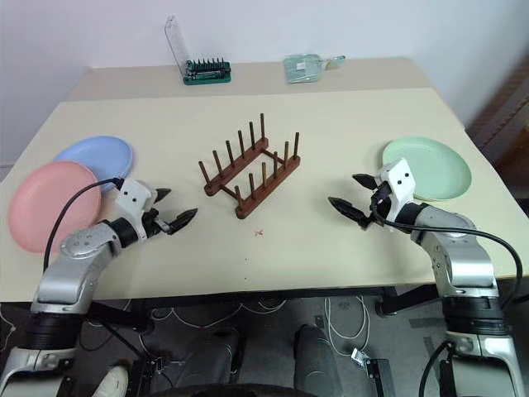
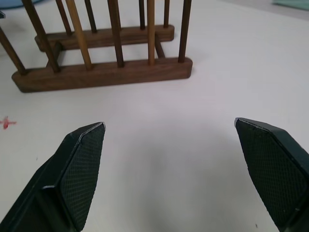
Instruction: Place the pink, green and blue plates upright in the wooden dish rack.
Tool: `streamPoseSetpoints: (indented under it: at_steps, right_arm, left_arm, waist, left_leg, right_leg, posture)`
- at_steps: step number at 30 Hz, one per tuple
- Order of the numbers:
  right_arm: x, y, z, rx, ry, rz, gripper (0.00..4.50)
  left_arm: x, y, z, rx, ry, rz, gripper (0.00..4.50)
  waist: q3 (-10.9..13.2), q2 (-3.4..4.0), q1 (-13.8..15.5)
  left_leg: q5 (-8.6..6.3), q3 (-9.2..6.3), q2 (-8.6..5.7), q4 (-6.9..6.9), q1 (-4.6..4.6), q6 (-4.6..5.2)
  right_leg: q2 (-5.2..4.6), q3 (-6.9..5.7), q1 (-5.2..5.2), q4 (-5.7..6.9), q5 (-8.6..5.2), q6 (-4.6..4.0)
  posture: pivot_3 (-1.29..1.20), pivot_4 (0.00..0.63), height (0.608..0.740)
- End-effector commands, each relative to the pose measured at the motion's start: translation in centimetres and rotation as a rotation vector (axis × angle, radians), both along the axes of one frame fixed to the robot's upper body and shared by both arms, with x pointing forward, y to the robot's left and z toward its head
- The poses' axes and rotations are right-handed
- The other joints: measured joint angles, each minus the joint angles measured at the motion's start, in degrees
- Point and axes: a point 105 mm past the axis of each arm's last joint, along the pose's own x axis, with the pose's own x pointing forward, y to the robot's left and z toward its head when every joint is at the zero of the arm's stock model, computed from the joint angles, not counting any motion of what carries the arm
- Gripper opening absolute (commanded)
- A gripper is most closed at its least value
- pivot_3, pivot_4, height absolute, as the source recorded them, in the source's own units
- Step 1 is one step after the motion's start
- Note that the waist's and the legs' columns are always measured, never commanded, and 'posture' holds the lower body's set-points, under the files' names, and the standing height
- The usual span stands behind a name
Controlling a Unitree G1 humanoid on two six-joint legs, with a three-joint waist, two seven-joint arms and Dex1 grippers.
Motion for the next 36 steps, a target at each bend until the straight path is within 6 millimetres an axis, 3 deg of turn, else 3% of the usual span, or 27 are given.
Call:
streamPoseSetpoints:
  at_steps: [1,14,17,23,27,30,34,36]
  right_arm:
    - [-0.1,0.1,1.8,-0.016,-0.061,0.014,4.39]
    - [-0.4,1.2,1.4,-0.026,-0.066,0.020,4.39]
    - [-0.5,1.5,1.3,-0.020,-0.066,0.026,4.39]
    - [-0.8,2.1,1.0,-0.018,-0.063,0.027,4.39]
    - [-1.6,1.9,1.3,-0.012,-0.061,0.013,4.39]
    - [-2.1,1.9,0.9,-0.020,-0.050,-0.004,4.39]
    - [-2.6,2.3,0.6,-0.026,-0.046,-0.008,4.39]
    - [-2.6,2.2,0.6,-0.021,-0.052,-0.021,4.50]
  left_arm:
    - [-0.4,-0.4,1.0,-0.004,-0.028,-0.030,4.50]
    - [-1.0,-4.2,-0.7,-0.002,0.050,-0.203,4.50]
    - [-2.4,-8.0,-2.1,0.025,0.090,-0.335,4.50]
    - [-2.8,-10.3,-3.3,0.017,0.115,-0.368,4.50]
    - [-1.0,-12.5,-4.0,0.013,0.084,-0.327,4.50]
    - [0.3,-12.9,-4.6,0.005,0.090,-0.281,4.50]
    - [0.7,-14.2,-4.9,-0.002,0.085,-0.316,4.50]
    - [1.0,-14.5,-4.7,-0.034,0.085,-0.310,3.96]
  waist:
    - [0.0,0.00,0.0]
    - [0.0,0.00,0.1]
    - [0.0,0.00,0.1]
    - [0.0,0.02,0.2]
    - [-0.1,0.14,1.0]
    - [-0.1,0.15,1.5]
    - [-0.2,0.29,1.6]
    - [-0.2,0.35,1.6]
  left_leg:
    - [0.00,0.00,0.00,0.00,0.00,0.00]
    - [0.00,0.01,0.00,0.01,-0.01,0.00]
    - [-0.01,0.01,0.00,0.00,0.00,0.01]
    - [-0.01,0.01,-0.01,0.01,0.01,0.01]
    - [-0.04,-0.01,-0.05,0.12,0.02,0.07]
    - [-0.09,0.01,-0.06,0.30,0.02,0.15]
    - [-0.11,-0.02,-0.07,0.36,0.09,0.19]
    - [-0.13,0.00,-0.07,0.37,0.13,0.21]
  right_leg:
    - [0.00,0.00,0.00,0.00,0.00,0.00]
    - [0.00,0.00,0.01,-0.01,0.00,0.00]
    - [0.00,0.00,0.01,-0.01,0.00,0.00]
    - [-0.02,0.00,0.06,-0.04,0.00,0.00]
    - [-0.05,-0.01,0.18,-0.07,-0.01,0.01]
    - [-0.05,-0.01,0.28,-0.10,-0.01,0.03]
    - [-0.05,-0.03,0.45,-0.12,-0.04,0.07]
    - [-0.06,-0.03,0.51,-0.18,-0.06,0.09]
  posture:
    - [0.00,0.150,0.740]
    - [0.00,0.150,0.740]
    - [0.00,0.150,0.740]
    - [0.00,0.150,0.740]
    - [0.00,0.150,0.740]
    - [0.00,0.150,0.740]
    - [0.00,0.150,0.740]
    - [0.00,0.150,0.740]
